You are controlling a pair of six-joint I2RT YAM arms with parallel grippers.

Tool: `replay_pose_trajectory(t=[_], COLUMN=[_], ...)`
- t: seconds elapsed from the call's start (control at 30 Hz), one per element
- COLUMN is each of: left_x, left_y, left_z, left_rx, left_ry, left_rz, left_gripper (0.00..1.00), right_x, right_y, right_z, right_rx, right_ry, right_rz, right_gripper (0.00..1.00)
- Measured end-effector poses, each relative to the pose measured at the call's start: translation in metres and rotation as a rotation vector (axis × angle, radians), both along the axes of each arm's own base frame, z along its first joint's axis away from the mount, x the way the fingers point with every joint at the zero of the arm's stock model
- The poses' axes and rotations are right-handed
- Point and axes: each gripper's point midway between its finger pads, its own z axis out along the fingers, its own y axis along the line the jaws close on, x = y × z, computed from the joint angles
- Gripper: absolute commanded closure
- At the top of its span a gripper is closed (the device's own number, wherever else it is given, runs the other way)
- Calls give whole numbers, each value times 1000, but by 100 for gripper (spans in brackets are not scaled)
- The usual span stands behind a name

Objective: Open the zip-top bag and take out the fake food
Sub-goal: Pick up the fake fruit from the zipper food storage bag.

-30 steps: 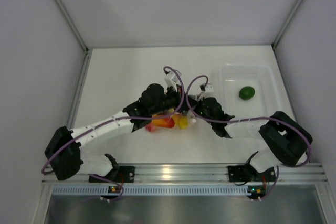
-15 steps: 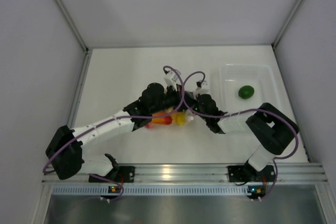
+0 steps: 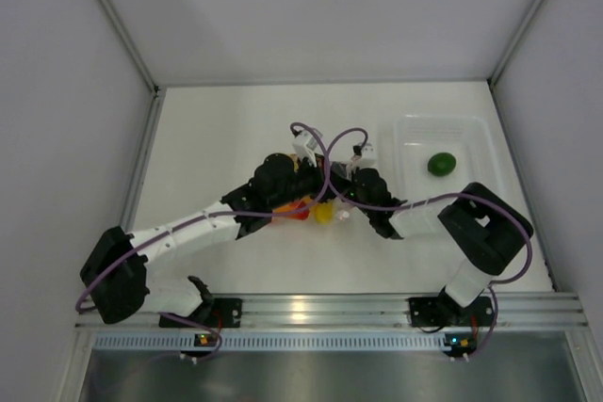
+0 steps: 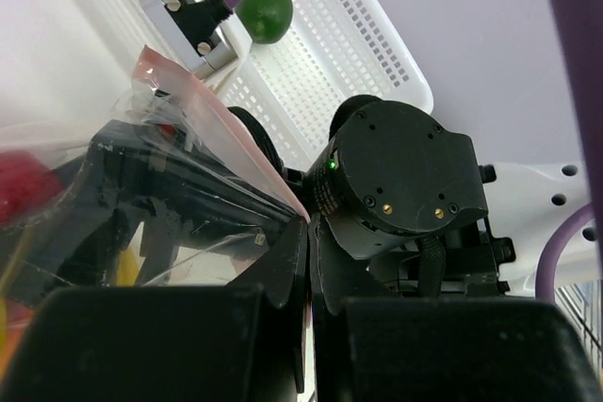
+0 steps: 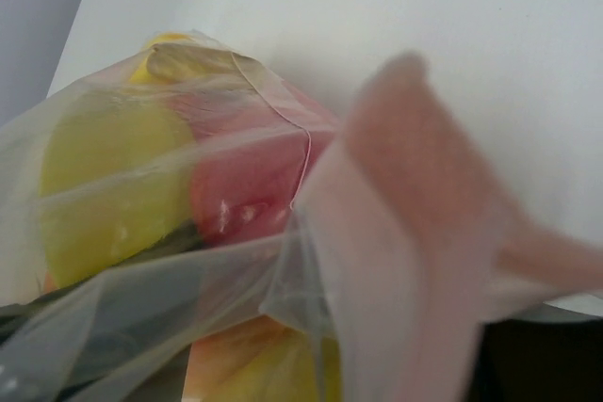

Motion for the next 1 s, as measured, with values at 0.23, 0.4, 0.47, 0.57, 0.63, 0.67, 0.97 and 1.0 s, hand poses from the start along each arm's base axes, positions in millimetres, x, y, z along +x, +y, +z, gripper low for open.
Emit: replay_pose_trajectory(t=[0.23, 0.4, 0.47, 0.57, 0.63, 0.67, 0.97, 1.0], left_x=[7, 15, 17, 21, 23, 24, 29, 30], left_y=[3, 10, 15, 23, 28, 29, 33, 34], left_z=[-5, -11, -14, -15, -15, -14, -13, -13], left_rx=[19, 36, 43, 48, 50, 49, 53, 53], left_ry=[-12, -14, -16, -23, -28, -31, -38, -39], left_rz=[75, 132, 162, 205, 230, 240, 278, 281], left_gripper=[100, 100, 100, 100, 100, 100, 100, 100], right_x=[-9, -19, -23, -28, -31, -32, -47, -49], right_y=[-12, -23, -27, -30, -32, -32, -35, -36], right_z=[-3, 2, 5, 11, 16, 17, 49, 52], right_rx=[-36, -48, -51, -61, -66, -69, -66, -64], right_ry=[-17, -40, -54, -79, -98, -106, -199, -205], right_rz=[2, 6, 9, 22, 31, 35, 78, 81], right_gripper=[69, 72, 72, 72, 72, 72, 72, 72])
